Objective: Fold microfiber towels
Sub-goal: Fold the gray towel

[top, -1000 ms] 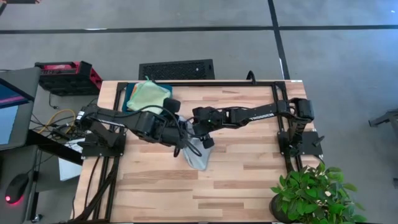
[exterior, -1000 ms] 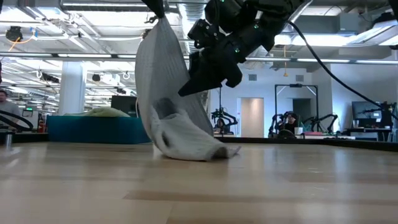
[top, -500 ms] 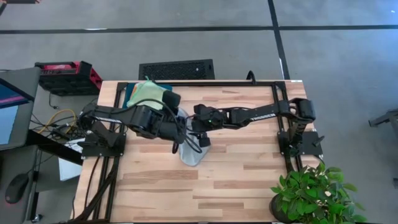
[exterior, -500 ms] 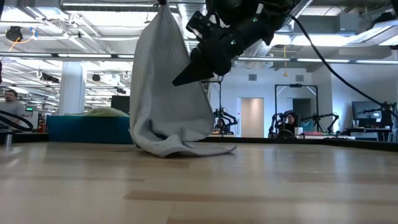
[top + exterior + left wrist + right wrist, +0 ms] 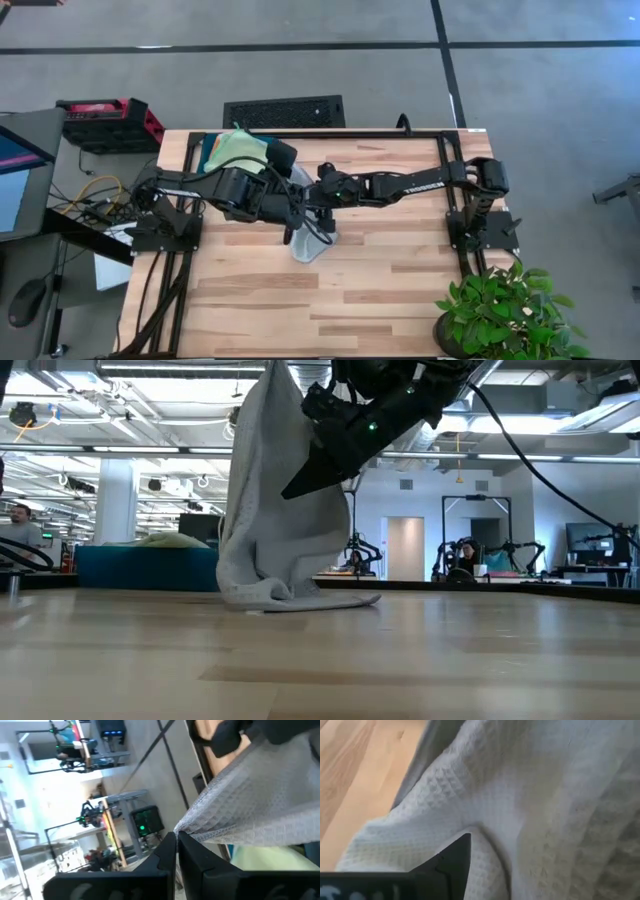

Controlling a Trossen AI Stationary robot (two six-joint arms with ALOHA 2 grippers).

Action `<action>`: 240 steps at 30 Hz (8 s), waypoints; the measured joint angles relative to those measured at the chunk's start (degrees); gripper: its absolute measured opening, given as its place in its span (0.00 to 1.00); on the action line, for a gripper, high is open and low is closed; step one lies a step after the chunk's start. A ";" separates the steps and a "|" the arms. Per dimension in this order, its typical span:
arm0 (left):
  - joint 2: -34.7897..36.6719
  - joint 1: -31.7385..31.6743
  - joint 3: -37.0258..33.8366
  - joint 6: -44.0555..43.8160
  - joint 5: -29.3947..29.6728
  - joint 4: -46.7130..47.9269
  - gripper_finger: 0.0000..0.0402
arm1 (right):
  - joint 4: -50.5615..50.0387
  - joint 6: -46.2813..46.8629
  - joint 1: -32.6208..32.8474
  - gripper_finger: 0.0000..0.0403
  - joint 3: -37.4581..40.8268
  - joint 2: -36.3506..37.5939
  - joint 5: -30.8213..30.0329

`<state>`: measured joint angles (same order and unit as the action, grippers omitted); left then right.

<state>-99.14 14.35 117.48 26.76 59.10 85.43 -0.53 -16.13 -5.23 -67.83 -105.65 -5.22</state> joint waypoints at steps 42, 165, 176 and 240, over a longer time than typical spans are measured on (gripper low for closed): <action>-1.36 -2.69 -1.19 -17.04 -14.37 0.64 0.00 | -11.22 13.65 4.47 0.19 0.85 6.92 -3.27; 9.34 4.13 10.72 -16.23 -15.92 -8.08 0.00 | -8.52 15.69 4.24 0.40 4.83 14.41 -11.25; 9.34 4.71 10.72 -14.80 -16.39 -9.08 0.00 | -7.42 15.69 2.47 0.35 4.83 14.41 -9.14; 7.99 -13.51 -14.66 -20.99 4.60 -24.97 0.00 | -26.88 -3.89 -1.34 0.01 3.60 45.11 -42.85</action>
<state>-91.15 0.84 102.82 5.77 63.70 60.45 -27.41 -20.03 -6.57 -64.22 -60.54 -48.07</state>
